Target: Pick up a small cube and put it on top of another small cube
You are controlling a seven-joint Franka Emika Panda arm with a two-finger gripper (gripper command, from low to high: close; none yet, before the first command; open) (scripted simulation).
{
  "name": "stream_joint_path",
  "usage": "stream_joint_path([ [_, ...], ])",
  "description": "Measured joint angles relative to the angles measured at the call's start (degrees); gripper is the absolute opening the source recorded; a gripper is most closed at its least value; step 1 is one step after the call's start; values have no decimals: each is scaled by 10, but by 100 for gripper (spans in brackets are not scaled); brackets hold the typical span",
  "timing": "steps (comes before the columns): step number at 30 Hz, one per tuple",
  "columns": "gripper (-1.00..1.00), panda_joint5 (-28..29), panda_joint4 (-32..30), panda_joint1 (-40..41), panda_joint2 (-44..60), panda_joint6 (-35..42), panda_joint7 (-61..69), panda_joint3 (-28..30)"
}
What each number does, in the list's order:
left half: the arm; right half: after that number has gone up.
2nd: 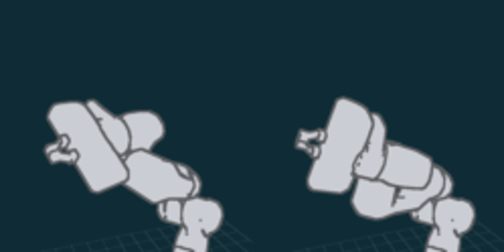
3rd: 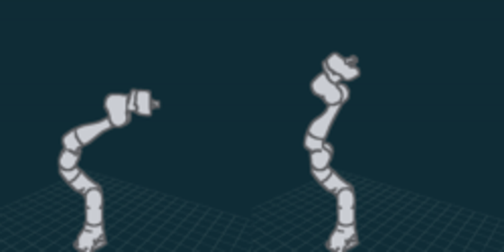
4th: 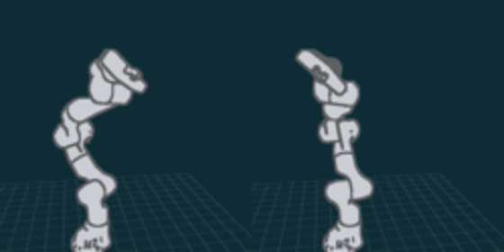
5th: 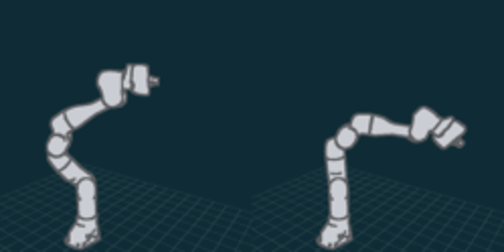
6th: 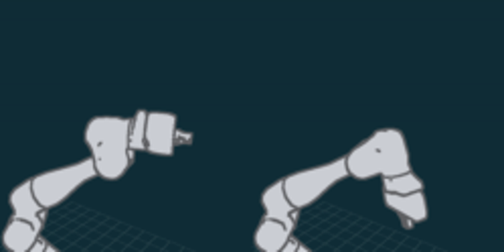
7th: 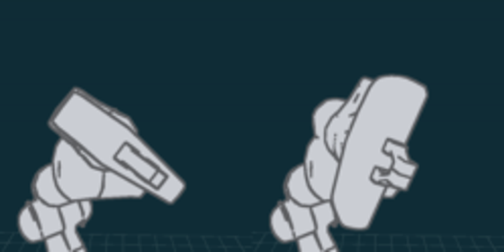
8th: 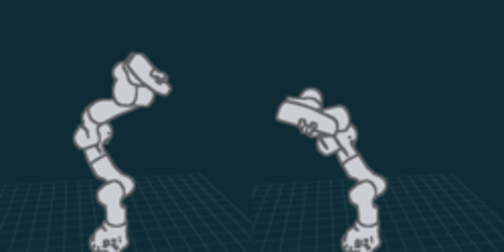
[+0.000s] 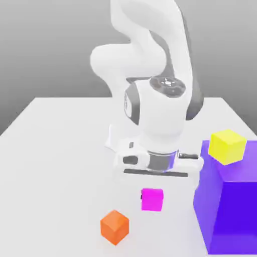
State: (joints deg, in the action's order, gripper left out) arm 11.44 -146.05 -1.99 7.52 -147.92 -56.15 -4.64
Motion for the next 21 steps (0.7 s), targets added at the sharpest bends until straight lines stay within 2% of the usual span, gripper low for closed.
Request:
stream_joint_path([
  [7, -100, 24, 145, -21, 2, 135, 48, -19],
  [15, -100, -104, 303, -191, -67, 316, -135, -103],
  [17, -100, -111, 302, -239, -61, 307, -151, -95],
  [19, -100, -110, 277, -226, -46, 267, -157, -74],
  [20, 100, -109, 269, -218, -41, 254, -159, -72],
  [21, 100, -109, 269, -219, -41, 254, -159, -72],
])
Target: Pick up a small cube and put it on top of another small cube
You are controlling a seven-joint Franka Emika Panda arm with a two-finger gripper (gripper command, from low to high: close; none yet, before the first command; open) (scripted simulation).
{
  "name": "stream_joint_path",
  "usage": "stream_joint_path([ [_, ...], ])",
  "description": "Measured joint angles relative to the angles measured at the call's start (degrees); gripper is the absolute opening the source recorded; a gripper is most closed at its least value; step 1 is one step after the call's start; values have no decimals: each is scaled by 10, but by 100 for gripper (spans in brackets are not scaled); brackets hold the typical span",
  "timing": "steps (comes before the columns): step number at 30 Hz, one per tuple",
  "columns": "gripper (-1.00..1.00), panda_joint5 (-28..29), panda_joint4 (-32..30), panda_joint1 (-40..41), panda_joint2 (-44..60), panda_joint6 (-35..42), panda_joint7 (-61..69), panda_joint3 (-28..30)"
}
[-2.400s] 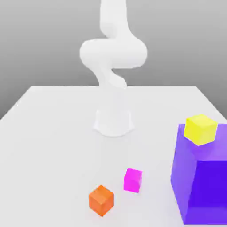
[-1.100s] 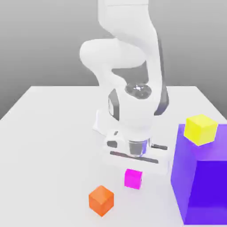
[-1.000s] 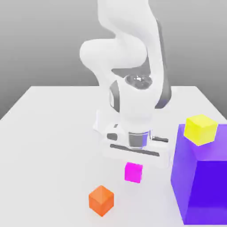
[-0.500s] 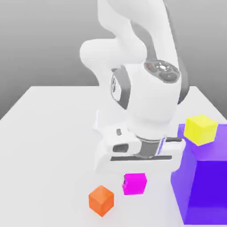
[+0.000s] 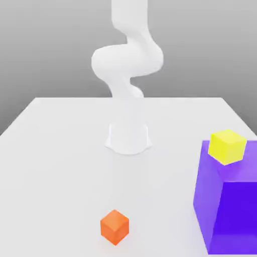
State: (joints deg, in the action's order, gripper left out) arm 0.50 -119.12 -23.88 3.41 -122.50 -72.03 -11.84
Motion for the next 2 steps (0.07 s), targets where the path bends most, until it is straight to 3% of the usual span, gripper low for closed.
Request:
stream_joint_path([
  [2, 100, 0, 0, 0, 0, 0, 0, 0],
])
